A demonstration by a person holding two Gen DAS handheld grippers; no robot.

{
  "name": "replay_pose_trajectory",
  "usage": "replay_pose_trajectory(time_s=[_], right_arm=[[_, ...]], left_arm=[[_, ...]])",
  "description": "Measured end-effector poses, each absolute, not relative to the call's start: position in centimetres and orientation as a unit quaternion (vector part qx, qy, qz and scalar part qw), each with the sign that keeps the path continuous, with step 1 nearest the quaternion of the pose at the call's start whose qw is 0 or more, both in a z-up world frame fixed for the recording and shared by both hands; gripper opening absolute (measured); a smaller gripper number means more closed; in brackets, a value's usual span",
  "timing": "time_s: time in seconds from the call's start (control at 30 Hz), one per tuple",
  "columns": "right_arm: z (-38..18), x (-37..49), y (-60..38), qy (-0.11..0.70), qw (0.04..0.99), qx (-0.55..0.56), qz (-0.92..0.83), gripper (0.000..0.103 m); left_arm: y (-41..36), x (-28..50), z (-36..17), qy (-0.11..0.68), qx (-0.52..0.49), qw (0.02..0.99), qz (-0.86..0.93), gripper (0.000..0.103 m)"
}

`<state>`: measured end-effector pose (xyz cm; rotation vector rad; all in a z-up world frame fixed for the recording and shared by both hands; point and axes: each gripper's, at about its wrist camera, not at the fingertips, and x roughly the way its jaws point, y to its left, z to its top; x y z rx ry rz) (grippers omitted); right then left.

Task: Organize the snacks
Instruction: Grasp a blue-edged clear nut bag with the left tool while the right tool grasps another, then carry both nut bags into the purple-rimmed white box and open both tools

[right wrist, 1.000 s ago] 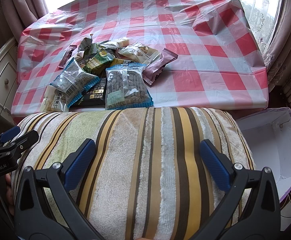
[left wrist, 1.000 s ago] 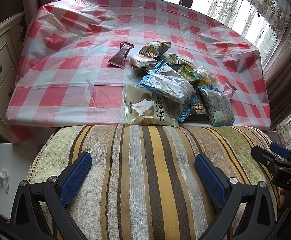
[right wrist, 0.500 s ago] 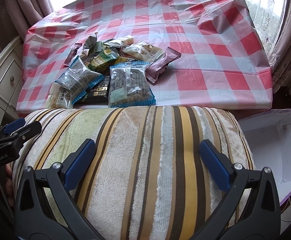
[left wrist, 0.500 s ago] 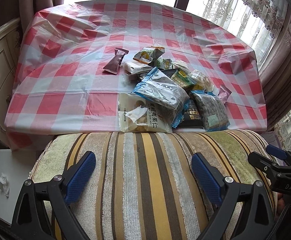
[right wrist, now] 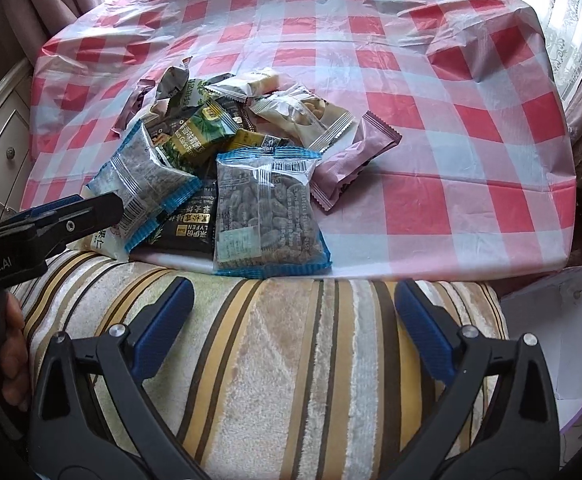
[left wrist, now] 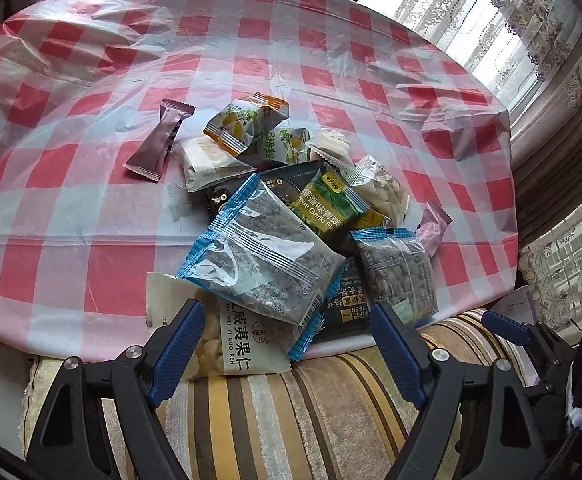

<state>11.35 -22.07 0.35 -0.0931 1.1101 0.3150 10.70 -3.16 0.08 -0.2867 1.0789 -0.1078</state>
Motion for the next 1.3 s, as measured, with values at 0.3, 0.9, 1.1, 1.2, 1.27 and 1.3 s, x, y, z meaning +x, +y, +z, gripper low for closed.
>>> replay_pose_trajectory(time_s=[0.3, 0.9, 1.1, 1.2, 1.27, 1.3], right_arm=[[-1.7, 15.2, -19.8, 0.548, 0.818, -0.056, 0.165, 0.090], [-0.8, 15.3, -21.6, 0.537, 0.822, -0.006, 0.190, 0.062], [0.9, 13.7, -24.1, 0.513, 0.833, 0.038, 0.205, 0.062], [1.7, 12.8, -25.5, 0.498, 0.839, 0.060, 0.210, 0.062], [2.3, 12.4, -26.7, 0.490, 0.843, 0.074, 0.208, 0.062], [2.5, 12.1, -27.2, 0.488, 0.844, 0.080, 0.207, 0.062]], left_arm=[[-3.6, 15.0, -1.5, 0.532, -0.125, 0.836, -0.039, 0.085], [-3.2, 14.0, -0.7, 0.503, -0.113, 0.857, -0.001, 0.045], [-3.0, 13.0, 0.8, 0.468, -0.124, 0.875, 0.014, 0.043], [-3.3, 12.4, 1.6, 0.455, -0.125, 0.882, 0.015, 0.043], [-3.9, 12.1, 2.1, 0.446, -0.120, 0.887, 0.011, 0.043], [-4.2, 12.0, 2.4, 0.442, -0.117, 0.889, 0.009, 0.043]])
